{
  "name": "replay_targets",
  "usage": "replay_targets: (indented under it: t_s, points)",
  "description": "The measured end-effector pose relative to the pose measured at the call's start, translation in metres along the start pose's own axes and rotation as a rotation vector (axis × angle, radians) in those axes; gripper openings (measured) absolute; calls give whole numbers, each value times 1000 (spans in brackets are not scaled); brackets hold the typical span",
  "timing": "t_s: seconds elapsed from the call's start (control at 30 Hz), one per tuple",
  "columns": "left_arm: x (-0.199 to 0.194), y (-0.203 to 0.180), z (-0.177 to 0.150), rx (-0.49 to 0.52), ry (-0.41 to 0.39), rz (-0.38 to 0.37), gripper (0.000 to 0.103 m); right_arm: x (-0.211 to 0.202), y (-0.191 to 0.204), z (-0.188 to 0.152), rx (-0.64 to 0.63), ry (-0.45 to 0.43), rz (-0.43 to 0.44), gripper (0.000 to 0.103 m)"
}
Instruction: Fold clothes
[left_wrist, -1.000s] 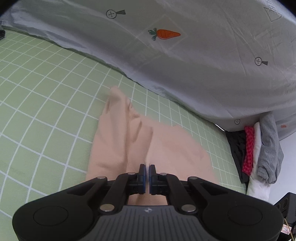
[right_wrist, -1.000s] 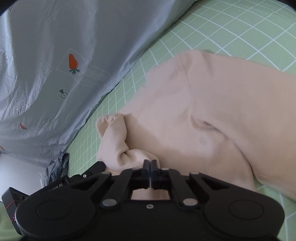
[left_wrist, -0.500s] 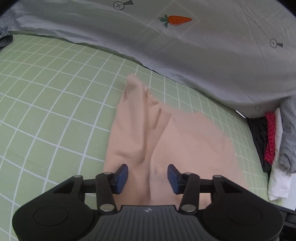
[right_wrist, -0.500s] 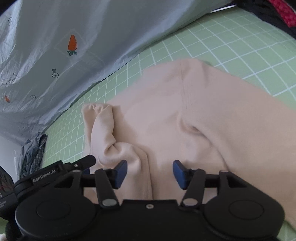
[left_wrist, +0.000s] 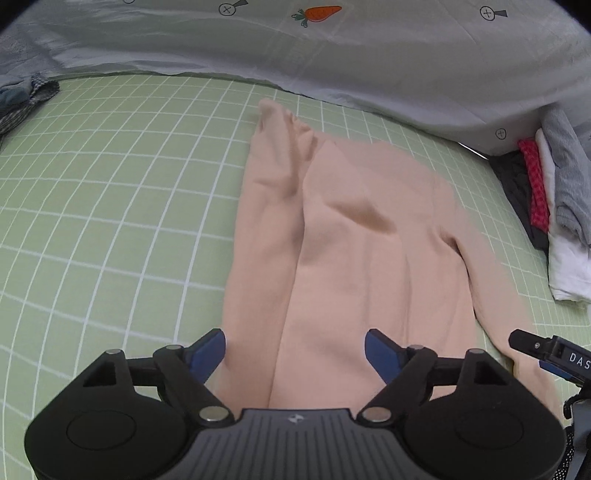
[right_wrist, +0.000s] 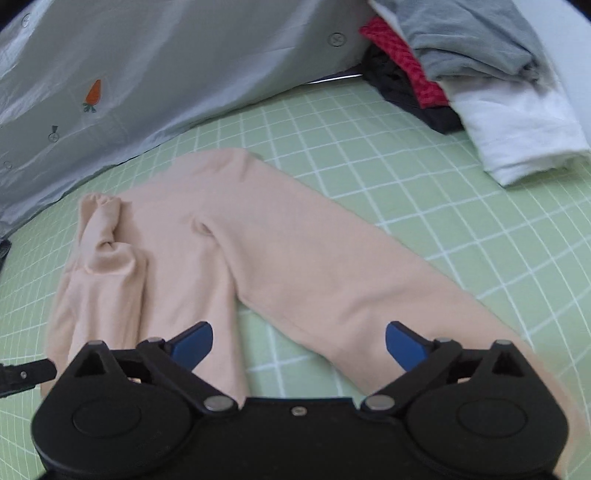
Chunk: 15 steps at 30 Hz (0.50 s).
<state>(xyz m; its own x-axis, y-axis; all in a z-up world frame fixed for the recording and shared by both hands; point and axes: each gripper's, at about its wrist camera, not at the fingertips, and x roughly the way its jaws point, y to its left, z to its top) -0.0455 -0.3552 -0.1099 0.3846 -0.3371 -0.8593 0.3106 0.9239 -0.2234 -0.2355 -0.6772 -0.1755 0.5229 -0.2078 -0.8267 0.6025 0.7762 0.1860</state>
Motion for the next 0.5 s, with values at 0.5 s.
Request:
replay_targets:
  t_s: [0.5]
  points:
    - [-21, -13, -80, -80, 53, 67, 95, -38, -106, -47, 30, -60, -209, 103]
